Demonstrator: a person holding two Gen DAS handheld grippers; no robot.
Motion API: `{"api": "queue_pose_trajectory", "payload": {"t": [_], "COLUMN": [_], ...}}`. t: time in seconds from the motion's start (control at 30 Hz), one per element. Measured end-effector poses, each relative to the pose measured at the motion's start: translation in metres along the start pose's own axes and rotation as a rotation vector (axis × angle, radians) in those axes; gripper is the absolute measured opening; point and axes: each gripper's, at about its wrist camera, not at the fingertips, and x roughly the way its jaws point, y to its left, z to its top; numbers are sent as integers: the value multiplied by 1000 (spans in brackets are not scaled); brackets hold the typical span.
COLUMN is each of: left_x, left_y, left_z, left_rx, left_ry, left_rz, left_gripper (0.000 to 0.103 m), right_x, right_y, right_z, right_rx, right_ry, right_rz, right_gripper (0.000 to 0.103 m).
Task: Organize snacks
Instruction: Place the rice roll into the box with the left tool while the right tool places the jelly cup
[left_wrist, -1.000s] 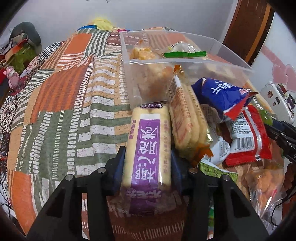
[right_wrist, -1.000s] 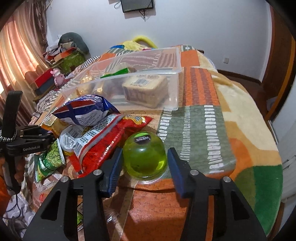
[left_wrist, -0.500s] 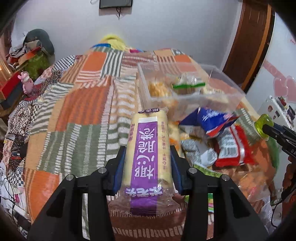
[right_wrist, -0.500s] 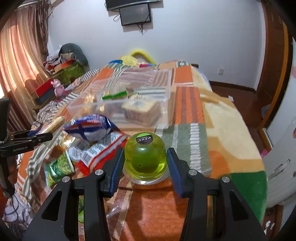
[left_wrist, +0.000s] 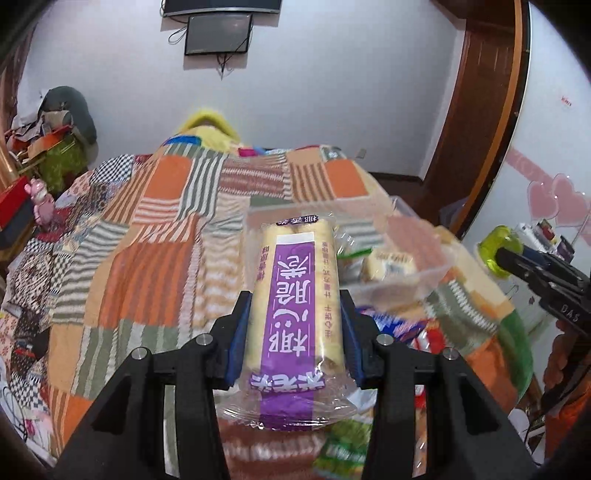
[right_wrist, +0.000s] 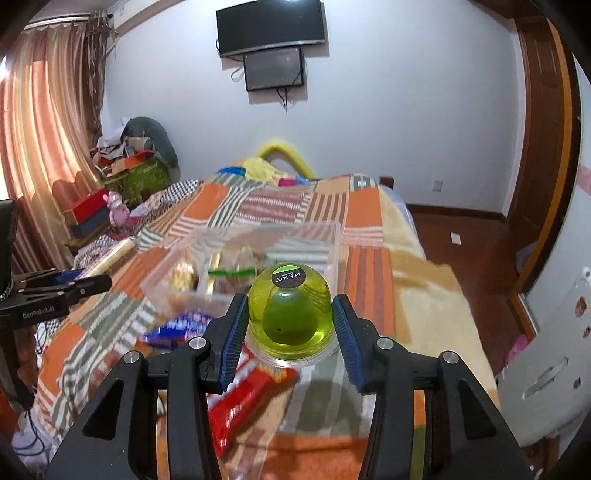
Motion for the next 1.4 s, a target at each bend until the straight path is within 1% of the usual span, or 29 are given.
{"api": "queue_pose_trajectory", "payload": {"t": [0.2, 0.4, 0.57, 0.7, 0.8, 0.93, 1.03, 1.1, 1.2, 1.4], "left_x": [24, 52, 83, 104, 119, 135, 144, 145, 137, 103], "left_y": [-13, -22, -22, -17, -12, -10, -8, -8, -10, -14], "left_z": [25, 41, 51, 56, 57, 55, 52, 51, 53, 58], "left_rx": [-5, -10, -16, -41, -67, -64, -72, -80, -64, -37], "left_ry": [-11, -2, 32, 59, 87, 117, 159, 167, 149, 100], "left_rz": [-24, -29, -24, -22, -37, -19, -31, -38, -33, -39], "left_gripper": [44, 44, 44, 44, 44, 44, 44, 44, 45, 45], "right_x": [21, 54, 82, 106, 116, 127, 137, 139, 130, 102], "right_y": [4, -2, -11, -16, -19, -17, -14, -12, -9, -8], "right_z": [18, 27, 31, 31, 31, 33, 33, 32, 33, 40], "right_rx": [-14, 13, 31, 24, 29, 25, 15, 5, -11, -24], "right_ry": [-20, 6, 53, 107, 139, 166, 193, 203, 188, 144], "right_rz": [1, -2, -10, -28, -20, -17, -21, -23, -41, -38], "right_gripper": [43, 44, 44, 44, 44, 44, 44, 44, 45, 49]}}
